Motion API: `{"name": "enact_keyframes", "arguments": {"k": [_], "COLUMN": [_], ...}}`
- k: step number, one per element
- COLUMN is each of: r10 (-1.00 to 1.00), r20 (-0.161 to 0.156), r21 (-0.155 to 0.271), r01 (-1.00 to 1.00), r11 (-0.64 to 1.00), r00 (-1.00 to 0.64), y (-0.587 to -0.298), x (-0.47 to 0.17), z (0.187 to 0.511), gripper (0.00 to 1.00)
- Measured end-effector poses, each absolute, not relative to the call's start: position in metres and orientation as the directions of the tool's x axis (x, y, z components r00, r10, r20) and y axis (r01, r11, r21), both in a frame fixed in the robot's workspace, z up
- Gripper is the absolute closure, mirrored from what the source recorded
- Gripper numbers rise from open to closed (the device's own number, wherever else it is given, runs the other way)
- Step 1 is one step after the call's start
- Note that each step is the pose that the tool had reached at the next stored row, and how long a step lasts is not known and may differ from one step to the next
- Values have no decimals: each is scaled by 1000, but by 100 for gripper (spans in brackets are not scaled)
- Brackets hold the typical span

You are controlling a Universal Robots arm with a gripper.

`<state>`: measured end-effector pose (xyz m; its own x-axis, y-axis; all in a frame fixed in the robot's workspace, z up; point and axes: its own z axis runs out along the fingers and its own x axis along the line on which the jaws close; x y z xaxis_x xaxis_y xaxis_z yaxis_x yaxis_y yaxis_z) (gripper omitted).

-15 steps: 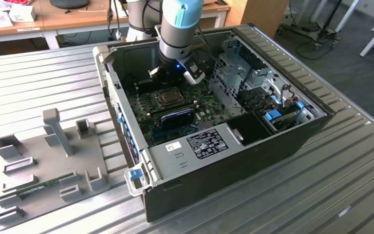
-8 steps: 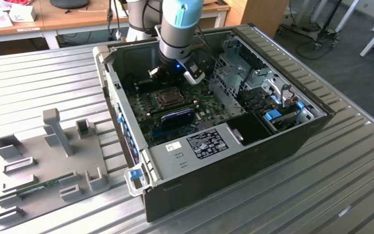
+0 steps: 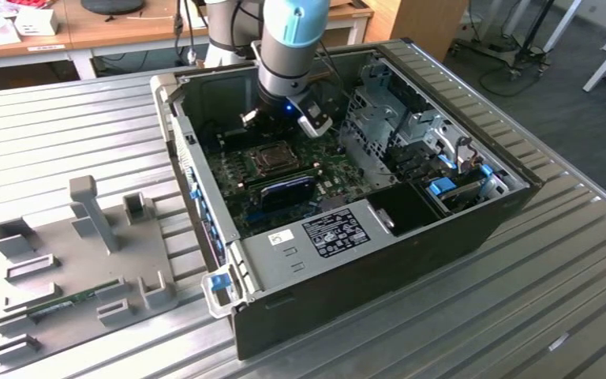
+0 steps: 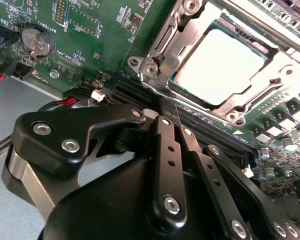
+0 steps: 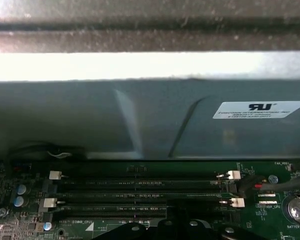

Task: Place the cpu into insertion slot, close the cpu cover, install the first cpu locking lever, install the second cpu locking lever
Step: 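Install the first cpu locking lever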

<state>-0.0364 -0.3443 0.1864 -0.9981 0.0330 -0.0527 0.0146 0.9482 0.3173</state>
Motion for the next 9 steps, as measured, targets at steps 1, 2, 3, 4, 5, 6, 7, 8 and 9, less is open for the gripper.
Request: {"name": "enact_keyframes", "arguments": {"k": [1, 2, 3, 4, 5, 6, 7, 8, 9], "r10": [33, 33, 33, 33, 33, 33, 33, 33, 33], "r20": [-53, -53, -53, -52, -52, -52, -52, -52, -52], "r21": [317, 317, 316, 316, 316, 316, 316, 316, 316], "r01": [15, 15, 15, 15, 15, 15, 15, 15, 15], "r11": [948, 948, 949, 949, 949, 949, 949, 949, 949], "r00": [-998, -998, -998, -998, -998, -998, -998, -998, -998], "y": [-345, -345, -345, -345, -345, -345, -345, -345, -345], "x": [-36, -36, -37, -37, -37, -37, -37, -37, -37], "z": [186, 186, 187, 187, 187, 187, 187, 187, 187], "gripper": [90, 90, 90, 90, 90, 90, 90, 90, 90]}}
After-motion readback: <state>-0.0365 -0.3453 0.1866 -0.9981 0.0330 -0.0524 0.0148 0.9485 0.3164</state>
